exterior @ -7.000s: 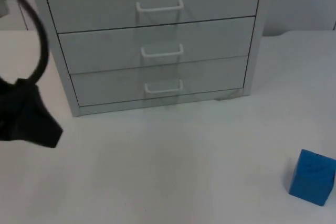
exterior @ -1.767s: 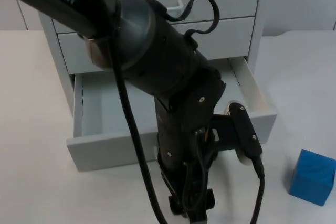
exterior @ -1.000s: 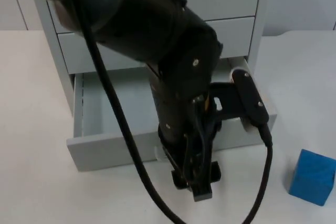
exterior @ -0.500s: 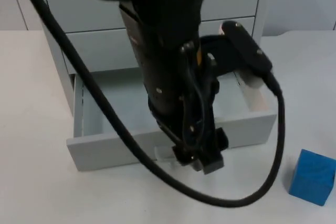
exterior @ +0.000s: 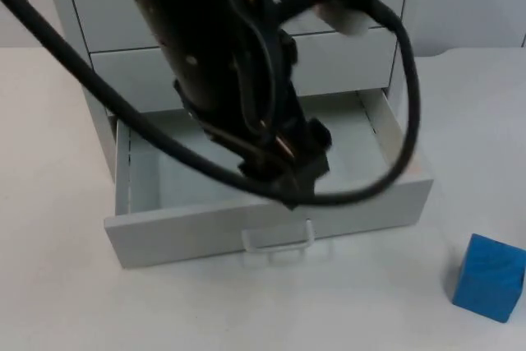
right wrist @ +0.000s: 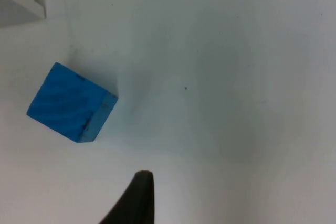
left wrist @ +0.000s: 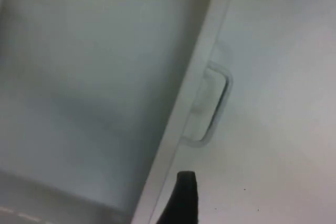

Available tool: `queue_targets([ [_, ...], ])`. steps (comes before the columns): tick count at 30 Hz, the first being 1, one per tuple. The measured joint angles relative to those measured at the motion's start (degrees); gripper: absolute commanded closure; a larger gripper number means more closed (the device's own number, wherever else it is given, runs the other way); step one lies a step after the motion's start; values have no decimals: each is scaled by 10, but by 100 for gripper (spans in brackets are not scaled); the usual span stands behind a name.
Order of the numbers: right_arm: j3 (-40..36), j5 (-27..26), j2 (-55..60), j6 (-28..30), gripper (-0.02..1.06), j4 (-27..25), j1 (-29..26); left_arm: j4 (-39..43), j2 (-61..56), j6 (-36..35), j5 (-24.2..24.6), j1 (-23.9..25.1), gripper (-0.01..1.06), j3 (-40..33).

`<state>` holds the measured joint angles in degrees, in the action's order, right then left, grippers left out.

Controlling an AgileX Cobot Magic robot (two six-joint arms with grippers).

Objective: Open the drawer with the left hand, place the block into the drawer with the right hand, then close the drawer with the left hand.

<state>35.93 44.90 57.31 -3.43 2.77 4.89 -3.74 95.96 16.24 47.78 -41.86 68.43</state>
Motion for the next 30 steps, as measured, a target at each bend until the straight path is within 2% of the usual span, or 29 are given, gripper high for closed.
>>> queue_targets([
  [6, 0, 0, 0, 0, -1, -13, 0, -27, -53, -3, -5, 44, 29, -38],
  [12, 0, 0, 0, 0, -1, -16, 0, -53, -126, -25, -6, 99, 29, -116],
  [19, 0, 1, 0, 0, -1, -18, 0, -59, -241, -78, -50, 194, 29, -223],
  [22, 0, 1, 0, 0, -1, -19, 0, -59, -298, -90, -53, 245, 29, -268],
  [23, 0, 1, 0, 0, -1, -19, 0, -59, -298, -90, -53, 245, 29, -268],
  [27, 0, 1, 0, 0, -1, -19, 0, -61, -372, -106, -53, 312, 29, -308],
  [28, 0, 1, 0, 0, -1, -19, 0, -61, -372, -106, -53, 312, 29, -308],
  [30, 0, 1, 0, 0, -1, -20, 0, -65, -418, -111, -53, 344, 29, -327],
])
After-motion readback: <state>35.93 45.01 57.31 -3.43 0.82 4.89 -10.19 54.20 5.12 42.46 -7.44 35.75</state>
